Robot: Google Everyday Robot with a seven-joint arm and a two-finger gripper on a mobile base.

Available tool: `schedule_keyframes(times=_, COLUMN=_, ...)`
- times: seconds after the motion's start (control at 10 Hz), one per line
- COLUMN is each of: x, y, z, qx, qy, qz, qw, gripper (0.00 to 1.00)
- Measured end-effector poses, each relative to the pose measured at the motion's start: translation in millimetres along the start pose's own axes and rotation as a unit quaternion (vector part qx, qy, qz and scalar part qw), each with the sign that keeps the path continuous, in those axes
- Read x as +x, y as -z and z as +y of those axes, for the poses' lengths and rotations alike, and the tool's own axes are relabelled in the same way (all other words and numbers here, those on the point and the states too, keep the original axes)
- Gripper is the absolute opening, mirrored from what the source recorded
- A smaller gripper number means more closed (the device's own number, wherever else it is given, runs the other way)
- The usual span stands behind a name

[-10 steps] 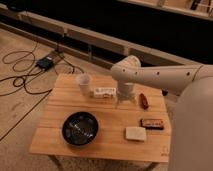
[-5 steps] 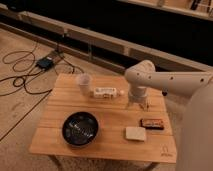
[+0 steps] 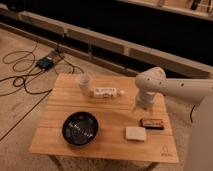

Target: Place the eraser in the ceramic cup

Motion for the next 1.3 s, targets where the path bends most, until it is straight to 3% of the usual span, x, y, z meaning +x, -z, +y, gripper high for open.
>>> schedule_keyframes(times=0.6, x=34, y=-26, z=-32, qx=-0.01, qy=-0.04, qz=0.022, qw=0.9989, gripper=0.65)
schedule_keyframes(times=1.1, x=66, y=-47, z=-58, qx=-0.019, qy=-0.077, qz=0.041, qw=0.996, gripper=0.65)
schedule_keyframes(times=1.3, x=67, y=-47, z=-58, qx=-0.019, qy=-0.079, qz=0.041, qw=0.9959, gripper=0.65)
